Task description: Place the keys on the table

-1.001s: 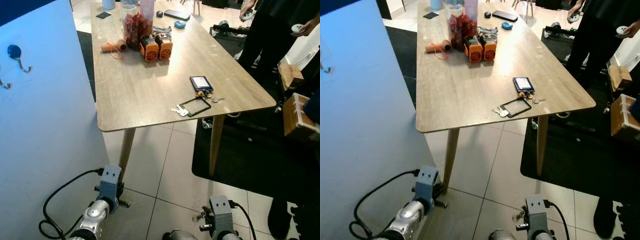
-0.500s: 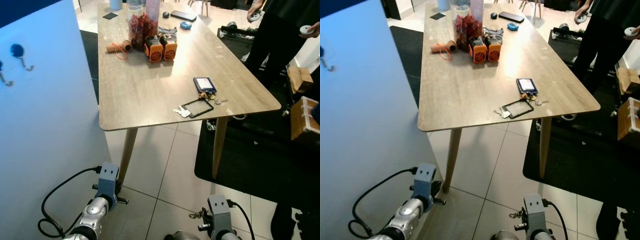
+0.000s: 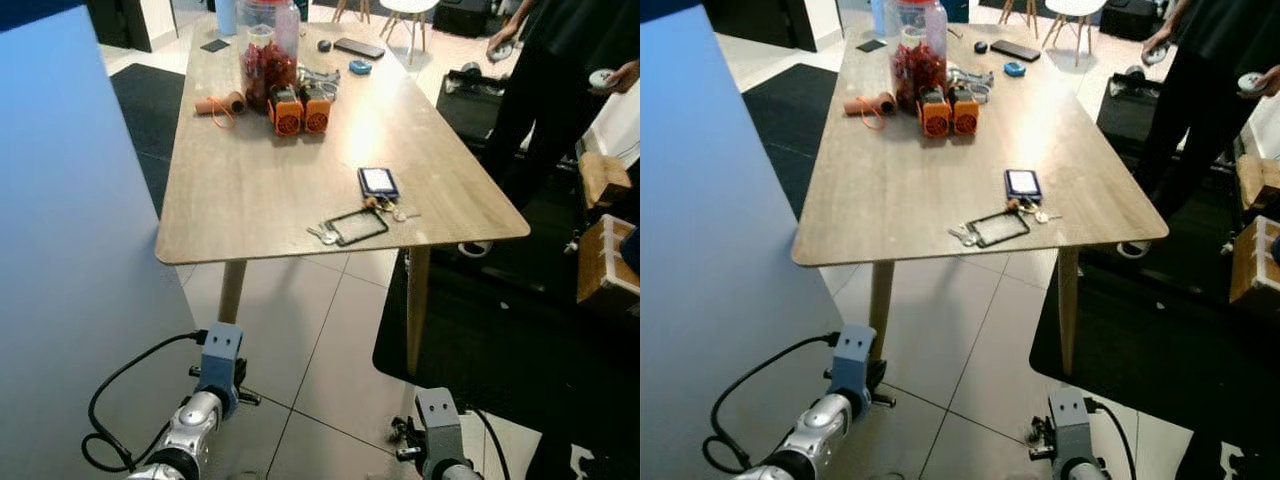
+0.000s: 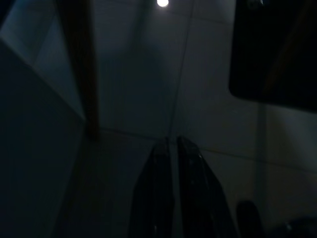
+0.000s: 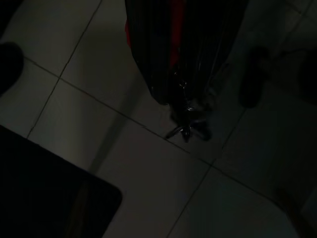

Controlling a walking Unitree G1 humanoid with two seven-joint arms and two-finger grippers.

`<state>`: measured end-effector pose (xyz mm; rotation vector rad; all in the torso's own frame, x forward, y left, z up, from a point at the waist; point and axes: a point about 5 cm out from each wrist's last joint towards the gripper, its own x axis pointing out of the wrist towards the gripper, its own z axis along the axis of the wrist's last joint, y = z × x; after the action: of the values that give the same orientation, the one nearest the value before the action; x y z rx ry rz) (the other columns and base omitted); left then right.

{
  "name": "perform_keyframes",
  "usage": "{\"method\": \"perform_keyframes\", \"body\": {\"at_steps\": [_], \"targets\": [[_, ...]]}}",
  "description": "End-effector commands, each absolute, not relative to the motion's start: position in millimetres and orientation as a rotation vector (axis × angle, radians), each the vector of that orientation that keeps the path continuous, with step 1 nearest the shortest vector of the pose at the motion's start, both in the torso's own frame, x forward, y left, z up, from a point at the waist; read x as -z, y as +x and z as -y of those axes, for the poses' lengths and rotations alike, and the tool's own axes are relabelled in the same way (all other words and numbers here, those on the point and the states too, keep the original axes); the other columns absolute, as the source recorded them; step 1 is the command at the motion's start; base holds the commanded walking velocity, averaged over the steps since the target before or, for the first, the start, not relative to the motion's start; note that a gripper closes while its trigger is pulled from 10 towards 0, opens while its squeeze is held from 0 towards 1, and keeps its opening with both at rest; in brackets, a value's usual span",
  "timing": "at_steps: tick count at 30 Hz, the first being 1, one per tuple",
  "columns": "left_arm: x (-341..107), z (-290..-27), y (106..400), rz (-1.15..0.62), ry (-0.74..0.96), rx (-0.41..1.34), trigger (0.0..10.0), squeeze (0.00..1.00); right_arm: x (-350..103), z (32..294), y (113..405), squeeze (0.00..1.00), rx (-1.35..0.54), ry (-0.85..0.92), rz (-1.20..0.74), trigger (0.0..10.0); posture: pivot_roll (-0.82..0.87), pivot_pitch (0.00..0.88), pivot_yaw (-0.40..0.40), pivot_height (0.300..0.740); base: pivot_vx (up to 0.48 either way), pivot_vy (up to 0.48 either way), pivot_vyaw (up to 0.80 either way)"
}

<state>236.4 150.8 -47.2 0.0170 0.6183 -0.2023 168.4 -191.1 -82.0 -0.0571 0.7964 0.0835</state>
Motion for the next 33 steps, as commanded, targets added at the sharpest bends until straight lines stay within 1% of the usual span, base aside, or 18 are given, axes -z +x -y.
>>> {"method": "perform_keyframes", "body": {"at_steps": [1, 9, 17, 33], "targets": [[47.8, -150.7, 236.4, -0.628, 0.03, 0.204, 10.0, 0.0, 83.6, 191.9, 164.9, 0.0, -0.082, -0.059, -0.81, 10.0, 0.02, 0.048, -0.021, 0.74, 0.0, 0.0, 0.0], [46.0, -147.8, 239.1, -0.619, 0.077, 0.232, 10.0, 0.0, 84.7, 193.3, 162.0, 0.0, -0.076, -0.059, -0.818, 10.0, 0.02, 0.048, -0.014, 0.74, 0.0, 0.0, 0.0], [45.5, -144.6, 240.0, -0.618, 0.066, 0.246, 10.0, 0.0, 86.0, 193.0, 159.0, 0.0, -0.072, -0.055, -0.824, 10.0, 0.02, 0.048, -0.007, 0.74, 0.0, 0.0, 0.0], [46.3, -149.3, 239.4, -0.626, 0.066, 0.218, 10.0, 0.0, 87.5, 189.9, 156.5, 0.0, -0.081, -0.047, -0.832, 10.0, 0.02, 0.036, -0.004, 0.74, 0.0, 0.0, 0.0]]}}
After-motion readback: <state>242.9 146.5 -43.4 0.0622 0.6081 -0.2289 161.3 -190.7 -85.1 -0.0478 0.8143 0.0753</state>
